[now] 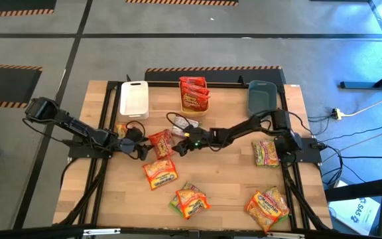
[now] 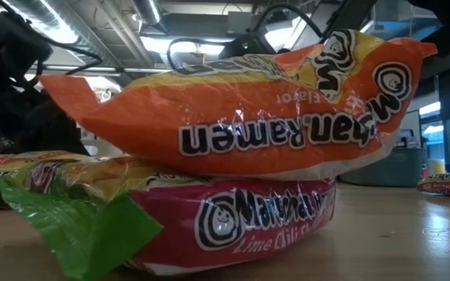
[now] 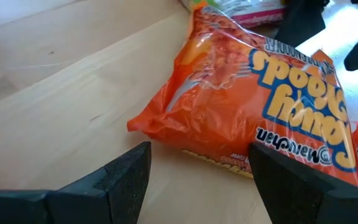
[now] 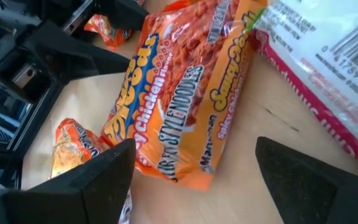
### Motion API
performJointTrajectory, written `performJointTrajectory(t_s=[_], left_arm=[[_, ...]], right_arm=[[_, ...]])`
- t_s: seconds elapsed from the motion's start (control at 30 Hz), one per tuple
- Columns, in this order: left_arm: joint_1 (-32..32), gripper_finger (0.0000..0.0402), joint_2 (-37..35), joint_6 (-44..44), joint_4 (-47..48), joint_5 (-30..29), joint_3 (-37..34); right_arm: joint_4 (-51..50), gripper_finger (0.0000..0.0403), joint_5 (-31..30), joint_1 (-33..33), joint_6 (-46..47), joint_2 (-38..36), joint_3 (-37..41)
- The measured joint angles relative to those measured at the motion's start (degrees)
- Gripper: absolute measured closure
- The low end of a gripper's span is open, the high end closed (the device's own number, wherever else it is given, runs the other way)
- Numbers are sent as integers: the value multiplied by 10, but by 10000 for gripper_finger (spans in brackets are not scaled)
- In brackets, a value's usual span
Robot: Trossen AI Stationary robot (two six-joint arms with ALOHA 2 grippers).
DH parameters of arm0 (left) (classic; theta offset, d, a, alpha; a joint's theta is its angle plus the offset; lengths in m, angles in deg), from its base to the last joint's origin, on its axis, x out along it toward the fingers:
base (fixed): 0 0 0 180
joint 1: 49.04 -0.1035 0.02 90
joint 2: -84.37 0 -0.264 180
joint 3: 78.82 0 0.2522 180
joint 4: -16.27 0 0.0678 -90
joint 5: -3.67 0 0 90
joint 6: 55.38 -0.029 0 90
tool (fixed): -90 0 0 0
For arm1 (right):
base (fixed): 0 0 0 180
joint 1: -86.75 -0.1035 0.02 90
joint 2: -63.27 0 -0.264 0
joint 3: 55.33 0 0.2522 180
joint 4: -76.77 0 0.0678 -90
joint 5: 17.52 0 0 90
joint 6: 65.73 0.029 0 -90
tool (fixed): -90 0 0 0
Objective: Sort Maruchan noodles
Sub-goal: Put the orange noodle pack into the yellow bin
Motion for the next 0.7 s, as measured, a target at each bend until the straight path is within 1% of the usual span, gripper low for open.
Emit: performJointTrajectory(t_s=[0.1, 0.23, 0.4, 0.47, 0.7], left_arm=[[0, 137, 0, -15, -11, 1, 0], [0, 137, 0, -23, -20, 0, 0], [0, 137, 0, -25, -22, 0, -1], [0, 137, 0, -25, -23, 0, -1], [0, 137, 0, -25, -24, -1, -1]], right_arm=[[6, 78, 2, 0, -1, 11, -13], [9, 78, 28, -6, 9, 32, -42], [-3, 78, 43, -15, -7, 47, -73], [-4, 78, 51, -15, -13, 48, -76], [1, 78, 50, -19, -39, 48, -77]])
